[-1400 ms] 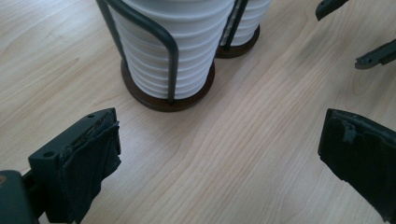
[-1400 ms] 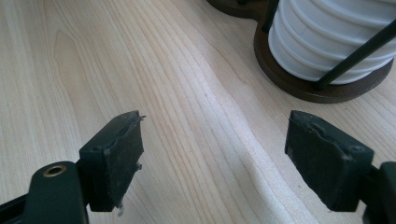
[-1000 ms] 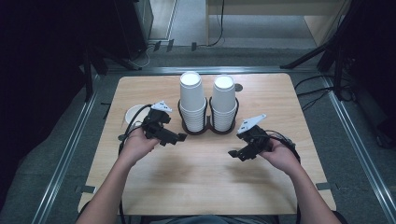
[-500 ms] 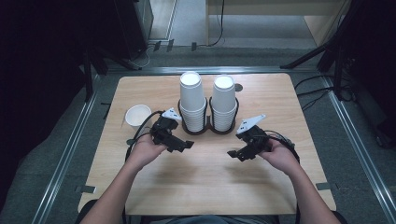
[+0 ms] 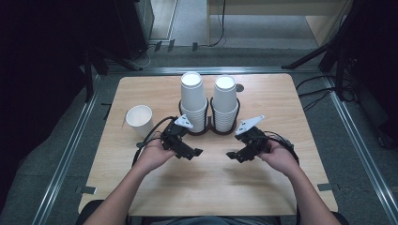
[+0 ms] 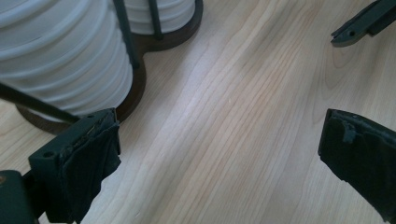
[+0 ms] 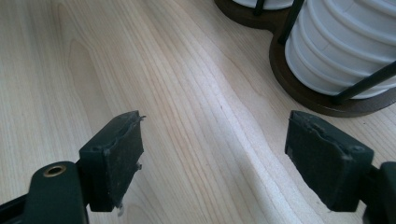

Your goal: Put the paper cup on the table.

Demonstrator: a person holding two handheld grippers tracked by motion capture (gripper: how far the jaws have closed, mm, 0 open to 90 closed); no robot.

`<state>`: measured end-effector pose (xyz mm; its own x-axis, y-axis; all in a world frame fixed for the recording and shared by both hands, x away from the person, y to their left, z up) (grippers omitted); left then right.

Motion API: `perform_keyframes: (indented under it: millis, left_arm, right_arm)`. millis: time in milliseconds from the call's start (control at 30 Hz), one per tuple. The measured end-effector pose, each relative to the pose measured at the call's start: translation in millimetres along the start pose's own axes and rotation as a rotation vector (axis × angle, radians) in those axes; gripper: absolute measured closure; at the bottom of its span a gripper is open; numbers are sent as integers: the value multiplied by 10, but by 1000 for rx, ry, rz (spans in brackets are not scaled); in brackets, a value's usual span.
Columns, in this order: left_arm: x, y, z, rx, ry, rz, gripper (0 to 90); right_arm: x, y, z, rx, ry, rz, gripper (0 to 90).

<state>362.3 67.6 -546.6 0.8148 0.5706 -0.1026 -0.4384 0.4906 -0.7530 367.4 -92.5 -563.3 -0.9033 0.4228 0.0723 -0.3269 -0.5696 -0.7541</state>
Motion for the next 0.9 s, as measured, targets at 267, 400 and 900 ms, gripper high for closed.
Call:
perform_keyframes:
  millis: [267,400,900]
  left_arm:
    - [-84,-9,-112,0,20,-24,0]
    - [-94,-12,-150,-3,26,-27,0]
    - [-78,3,-199,1,17,-33,0]
  right_arm:
    - [46,-11,-47,8,-9,9,193]
    - [54,-18,-54,7,-7,12,192]
    - [66,8,-44,13,-5,11,193]
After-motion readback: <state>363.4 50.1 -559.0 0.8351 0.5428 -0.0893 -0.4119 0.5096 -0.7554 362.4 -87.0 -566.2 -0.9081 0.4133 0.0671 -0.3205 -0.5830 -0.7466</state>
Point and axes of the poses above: each handheld gripper's, and its own axes: z roughly backward along the jaws, y roughly out of its underside, x roughly to its left, the point moved 10 cm from there along -z, roughly forward along the jaws, and after that the axes turned 10 degrees about -x, right-handed, at the moved point
